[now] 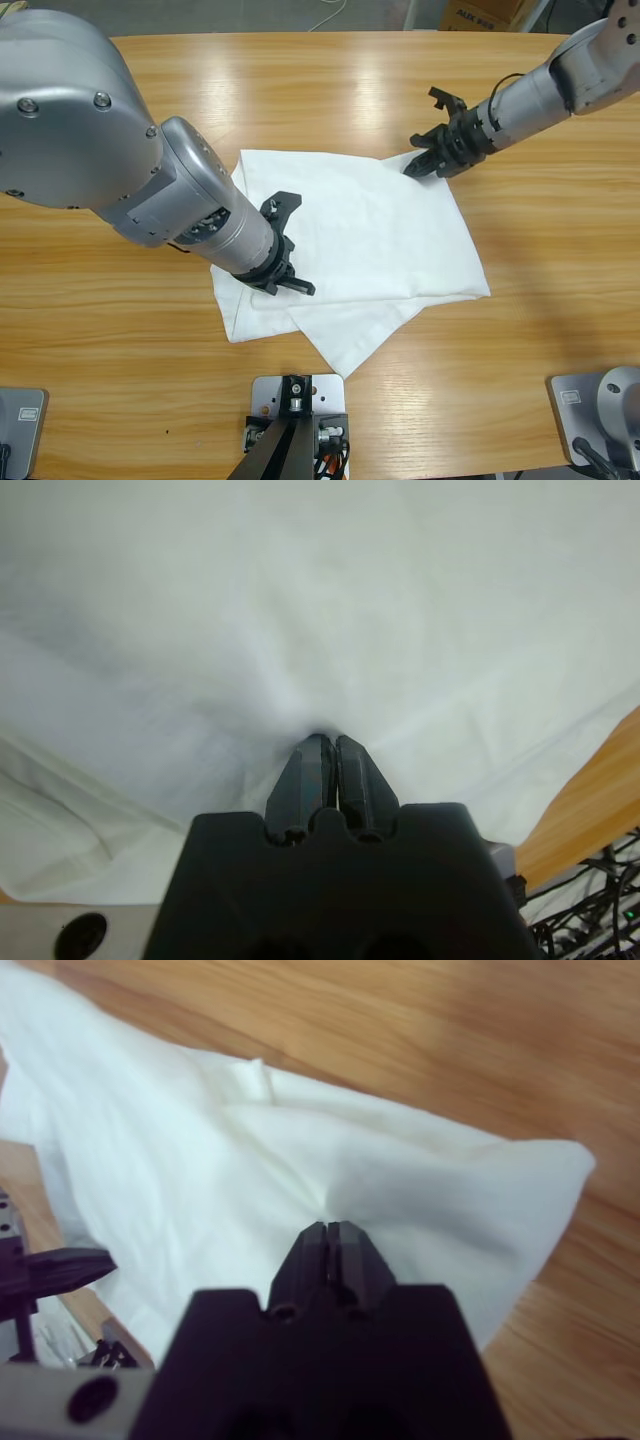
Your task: Fold clothes
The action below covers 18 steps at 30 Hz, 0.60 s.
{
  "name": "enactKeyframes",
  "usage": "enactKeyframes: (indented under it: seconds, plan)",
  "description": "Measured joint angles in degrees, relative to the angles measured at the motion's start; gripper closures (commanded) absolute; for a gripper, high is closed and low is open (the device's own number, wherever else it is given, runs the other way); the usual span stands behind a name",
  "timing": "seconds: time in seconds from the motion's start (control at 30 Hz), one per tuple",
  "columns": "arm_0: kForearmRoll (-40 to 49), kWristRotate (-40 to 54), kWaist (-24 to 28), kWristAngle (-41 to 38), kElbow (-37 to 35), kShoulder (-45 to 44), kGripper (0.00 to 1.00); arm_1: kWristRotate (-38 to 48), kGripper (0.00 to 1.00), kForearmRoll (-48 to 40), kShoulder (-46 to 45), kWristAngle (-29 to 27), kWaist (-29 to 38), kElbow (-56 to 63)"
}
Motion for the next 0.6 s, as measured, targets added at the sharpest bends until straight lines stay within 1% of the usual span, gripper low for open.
enactKeyframes:
  seconds: [0.13, 0.33, 0.6]
  plan:
    - [-0.14, -0.05, 0.0, -1.19, 1.03, -0.06, 1.0, 0.0, 1.0, -0.76, 2.09, -0.82, -0.01, 0.0]
    - [-0.36, -0.7, 0.0, -1.73, 1.93, -0.31, 1.0, 0.0, 1.0, -3.91, 2.74, -1.09, -1.44, 0.01]
    - [-0.42, -1.77, -0.38, -1.77, 2.11, -0.36, 1.0, 0.0, 1.0, -6.34, 2.88, -4.06, -3.42, -0.01]
